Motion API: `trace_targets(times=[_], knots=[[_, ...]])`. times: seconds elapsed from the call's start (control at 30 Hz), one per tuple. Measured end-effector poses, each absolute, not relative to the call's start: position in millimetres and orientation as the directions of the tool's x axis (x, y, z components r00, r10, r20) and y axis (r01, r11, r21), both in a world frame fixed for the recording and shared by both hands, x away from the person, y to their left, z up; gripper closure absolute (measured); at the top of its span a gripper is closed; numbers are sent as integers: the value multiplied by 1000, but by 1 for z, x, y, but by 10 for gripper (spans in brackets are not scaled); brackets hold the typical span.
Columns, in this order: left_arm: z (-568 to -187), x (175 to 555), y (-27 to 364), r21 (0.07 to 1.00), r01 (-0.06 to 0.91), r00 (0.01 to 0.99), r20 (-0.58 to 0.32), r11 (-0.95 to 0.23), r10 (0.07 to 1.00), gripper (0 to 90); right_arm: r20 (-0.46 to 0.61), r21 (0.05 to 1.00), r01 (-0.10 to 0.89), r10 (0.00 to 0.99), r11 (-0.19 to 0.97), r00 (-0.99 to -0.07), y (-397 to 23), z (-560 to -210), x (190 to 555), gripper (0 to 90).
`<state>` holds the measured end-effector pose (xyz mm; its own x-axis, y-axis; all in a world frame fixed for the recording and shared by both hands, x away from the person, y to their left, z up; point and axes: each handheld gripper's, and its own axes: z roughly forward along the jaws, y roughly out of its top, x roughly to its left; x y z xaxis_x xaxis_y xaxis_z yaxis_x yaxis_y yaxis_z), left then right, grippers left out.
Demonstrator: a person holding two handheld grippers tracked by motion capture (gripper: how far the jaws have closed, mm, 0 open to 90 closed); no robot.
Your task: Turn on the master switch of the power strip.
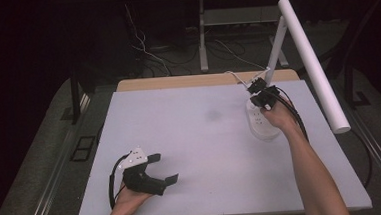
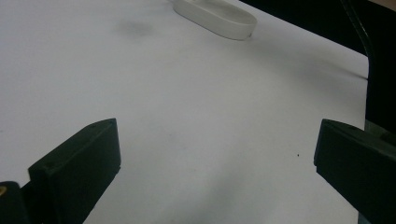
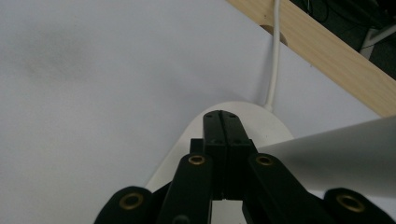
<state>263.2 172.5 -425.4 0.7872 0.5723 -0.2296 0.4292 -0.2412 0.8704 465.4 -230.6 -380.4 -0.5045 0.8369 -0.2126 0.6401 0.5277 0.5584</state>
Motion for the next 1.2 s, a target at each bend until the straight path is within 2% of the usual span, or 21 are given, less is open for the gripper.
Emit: trace_targets(times=[0.43,0.7,0.87,0.93,1.2], knots=[[-425,263,171,872,427,789,-230,-240,570,0,-169,625,583,818,520,-549,-228,-357,437,898],[-425,263,170,872,427,791,-230,-240,568,0,-99,670,561,808,486,-581,-227,-349,414,887],[-425,263,170,872,426,792,-230,-241,566,0,-45,695,554,795,459,-604,-231,-346,405,800],[-425,264,170,872,427,792,-231,-241,566,0,8,709,566,798,421,-603,-234,-345,398,722],[-425,264,171,874,424,791,-230,-238,567,0,84,740,567,786,362,-613,-242,-341,379,493]])
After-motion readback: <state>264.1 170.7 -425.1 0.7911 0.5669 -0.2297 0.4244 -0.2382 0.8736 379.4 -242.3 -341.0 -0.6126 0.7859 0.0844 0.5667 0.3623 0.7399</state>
